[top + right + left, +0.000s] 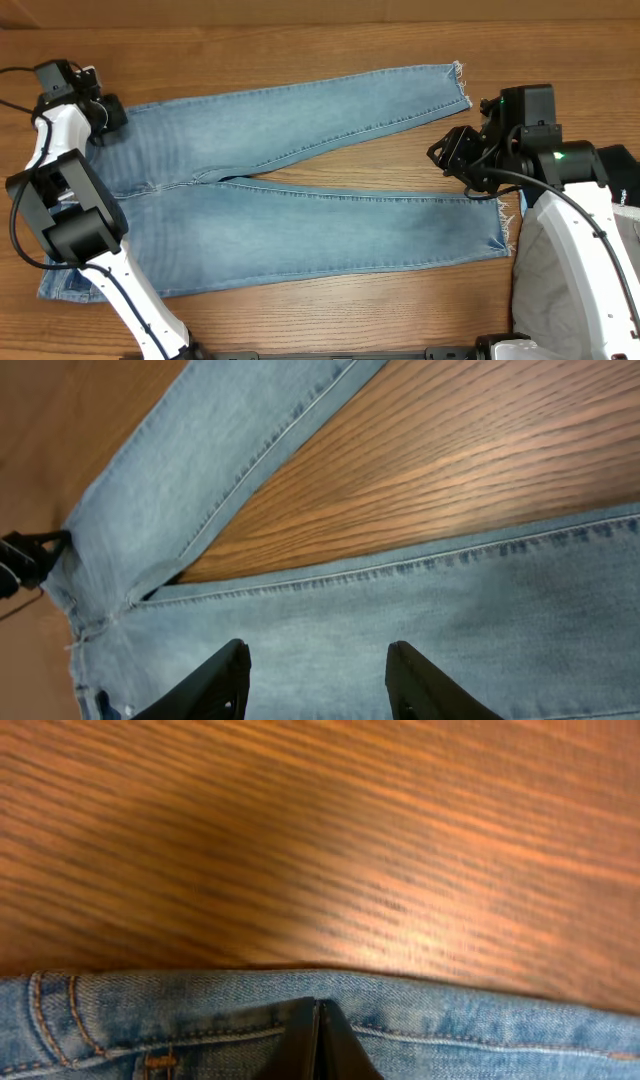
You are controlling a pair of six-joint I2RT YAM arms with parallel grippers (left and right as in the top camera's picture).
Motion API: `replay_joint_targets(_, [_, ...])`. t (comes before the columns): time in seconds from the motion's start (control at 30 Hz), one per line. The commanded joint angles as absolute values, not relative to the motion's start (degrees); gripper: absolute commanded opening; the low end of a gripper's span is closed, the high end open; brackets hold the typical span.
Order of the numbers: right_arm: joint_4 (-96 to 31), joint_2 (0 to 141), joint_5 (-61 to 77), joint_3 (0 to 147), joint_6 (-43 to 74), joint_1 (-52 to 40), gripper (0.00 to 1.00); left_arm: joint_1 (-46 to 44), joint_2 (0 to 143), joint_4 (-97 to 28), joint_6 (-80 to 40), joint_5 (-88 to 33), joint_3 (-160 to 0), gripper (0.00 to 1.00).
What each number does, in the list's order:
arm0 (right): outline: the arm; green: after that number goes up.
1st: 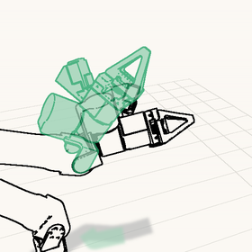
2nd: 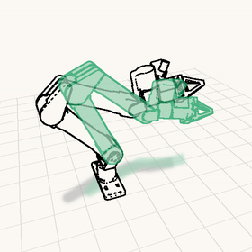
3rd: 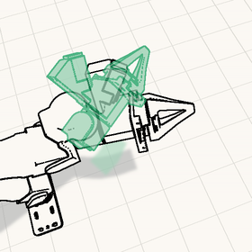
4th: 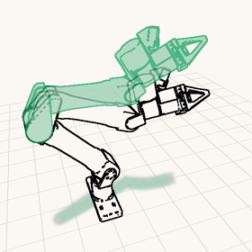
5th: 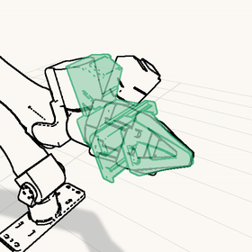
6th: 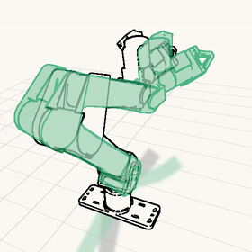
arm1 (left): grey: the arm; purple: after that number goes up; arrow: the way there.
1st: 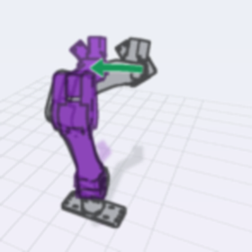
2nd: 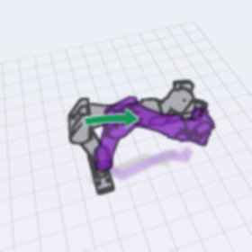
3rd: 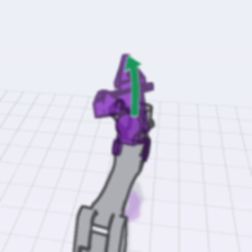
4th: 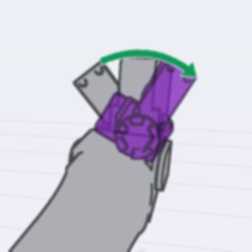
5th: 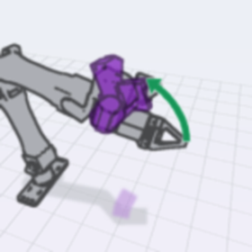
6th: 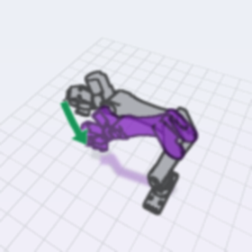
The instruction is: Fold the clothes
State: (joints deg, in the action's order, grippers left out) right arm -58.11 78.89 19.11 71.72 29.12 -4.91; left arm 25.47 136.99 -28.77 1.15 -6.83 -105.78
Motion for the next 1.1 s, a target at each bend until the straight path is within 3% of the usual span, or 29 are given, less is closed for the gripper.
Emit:
replay_joint_targets(0.0, [-58.3, 77.9, 16.9, 72.3, 28.8, -6.1, 0.49, 24.3, 141.8, -33.2, -2.6, -8.8, -112.0, 0.07])
replay_joint_targets(0.07, [-58.5, 77.9, 15.3, 72.3, 28.7, -6.2, 0.5, 24.0, 141.8, -39.0, -2.2, -8.9, -118.5, 0.09])
replay_joint_targets(0.2, [-58.8, 77.9, 11.4, 72.3, 28.7, -6.0, 0.55, 24.3, 141.1, -54.8, 0.4, -8.4, -135.7, 0.27])
replay_joint_targets(0.4, [-58.8, 77.9, 9.1, 72.3, 28.7, -6.0, 0.59, 26.5, 132.6, -71.2, 0.5, -7.6, -150.5, 0.38])
replay_joint_targets(0.5, [-59.4, 77.9, 6.4, 72.3, 28.8, -5.2, 0.62, 27.1, 125.6, -78.8, 2.2, -6.3, -150.6, 0.41])
replay_joint_targets(0.63, [-62.1, 77.9, 6.3, 72.3, 33.1, 0.8, 0.77, 28.3, 116.9, -87.3, 1.9, -5.7, -150.6, 0.47])
replay_joint_targets(0.83, [-66.0, 80.9, 7.7, 72.3, 28.5, 12.7, 0.81, 34.0, 106.5, -96.8, -1.1, -5.7, -149.8, 0.49])
replay_joint_targets(1.07, [-68.8, 90.0, 7.4, 67.9, 26.5, 15.5, 0.86, 37.5, 98.2, -96.8, -2.8, -4.2, -135.4, 0.56])
